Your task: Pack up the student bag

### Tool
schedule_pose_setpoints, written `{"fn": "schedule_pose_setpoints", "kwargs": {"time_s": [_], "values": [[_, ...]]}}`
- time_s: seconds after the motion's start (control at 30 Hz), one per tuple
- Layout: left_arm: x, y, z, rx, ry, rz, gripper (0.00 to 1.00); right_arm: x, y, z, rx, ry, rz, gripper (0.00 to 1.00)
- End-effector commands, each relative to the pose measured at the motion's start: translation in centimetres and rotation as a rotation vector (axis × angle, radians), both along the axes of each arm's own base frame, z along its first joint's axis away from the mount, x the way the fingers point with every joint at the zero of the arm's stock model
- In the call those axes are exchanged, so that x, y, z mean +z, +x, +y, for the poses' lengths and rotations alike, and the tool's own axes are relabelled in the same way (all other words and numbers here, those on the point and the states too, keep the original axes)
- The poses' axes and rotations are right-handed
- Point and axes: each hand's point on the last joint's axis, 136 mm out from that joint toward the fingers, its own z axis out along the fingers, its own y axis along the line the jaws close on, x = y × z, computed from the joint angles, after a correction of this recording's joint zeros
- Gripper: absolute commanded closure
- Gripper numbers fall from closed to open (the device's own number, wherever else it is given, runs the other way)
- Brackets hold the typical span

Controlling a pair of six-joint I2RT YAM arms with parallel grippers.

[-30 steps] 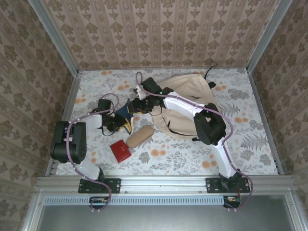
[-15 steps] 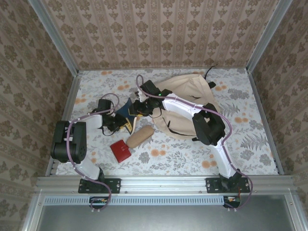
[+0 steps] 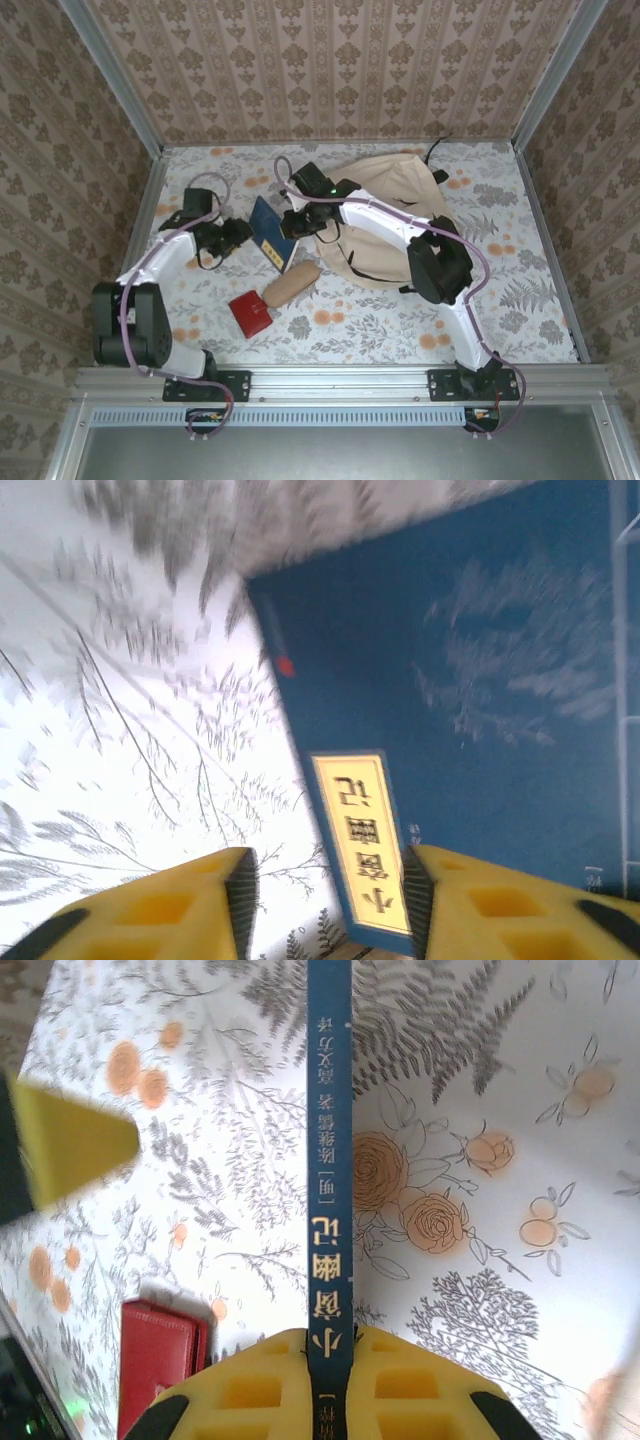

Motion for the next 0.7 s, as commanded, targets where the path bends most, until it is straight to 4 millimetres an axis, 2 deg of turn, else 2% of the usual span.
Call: {"fn": "schedule_pose_setpoints", "kwargs": {"time_s": [0.0,0.13,0.3,0.43,0.53,0.67], "values": [[3.7,0.1,0.6,-0.052,0.045,-0.083,0.41,8.8,0.6,-2.8,0.137,0.05,-0.242,1.0],[7.9,1.6,-1.4,-0.172,0.028,-0.247,0.26,11.4,-0.1,-5.9,0.211,0.074,-0.305,1.0],[12.4,2.6,-6.1,-0.436,0.029,-0.475,0.19,13.9,-1.3,-9.4,0.299,0.088,-0.357,1.0],[14.8,3.0,-8.9,-0.594,0.1,-0.642,0.1,13.9,-1.9,-12.0,0.343,0.037,-0.373,1.0],[16.4,3.5,-10.0,-0.663,0.16,-0.728,0.09,13.3,-2.4,-13.3,0.373,-0.03,-0.379,1.0],[17.9,3.0,-11.8,-0.785,0.208,-0.823,0.08,12.6,-2.8,-14.6,0.386,-0.097,-0.372,1.0]]}}
